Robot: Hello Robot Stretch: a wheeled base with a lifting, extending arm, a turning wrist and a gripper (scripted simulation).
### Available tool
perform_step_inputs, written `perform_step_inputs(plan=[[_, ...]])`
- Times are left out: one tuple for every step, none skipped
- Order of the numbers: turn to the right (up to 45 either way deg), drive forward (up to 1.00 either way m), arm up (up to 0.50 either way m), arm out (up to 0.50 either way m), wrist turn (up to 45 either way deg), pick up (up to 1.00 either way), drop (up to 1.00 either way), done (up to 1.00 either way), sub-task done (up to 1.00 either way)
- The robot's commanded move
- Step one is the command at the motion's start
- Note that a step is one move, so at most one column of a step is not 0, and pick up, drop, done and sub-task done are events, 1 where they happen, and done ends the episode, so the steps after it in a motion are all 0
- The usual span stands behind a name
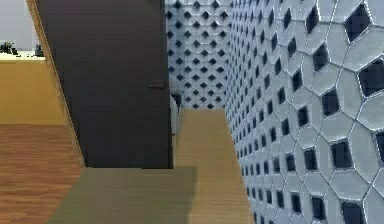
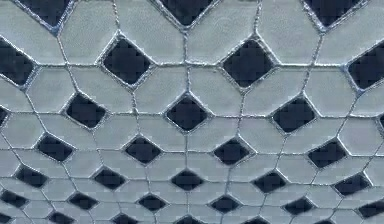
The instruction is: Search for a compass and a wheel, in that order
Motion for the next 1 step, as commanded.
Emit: perform_step_inputs(plan=[[3.0,0.0,0.0,0.0,0.0,0.0,0.0,0.0,0.0]])
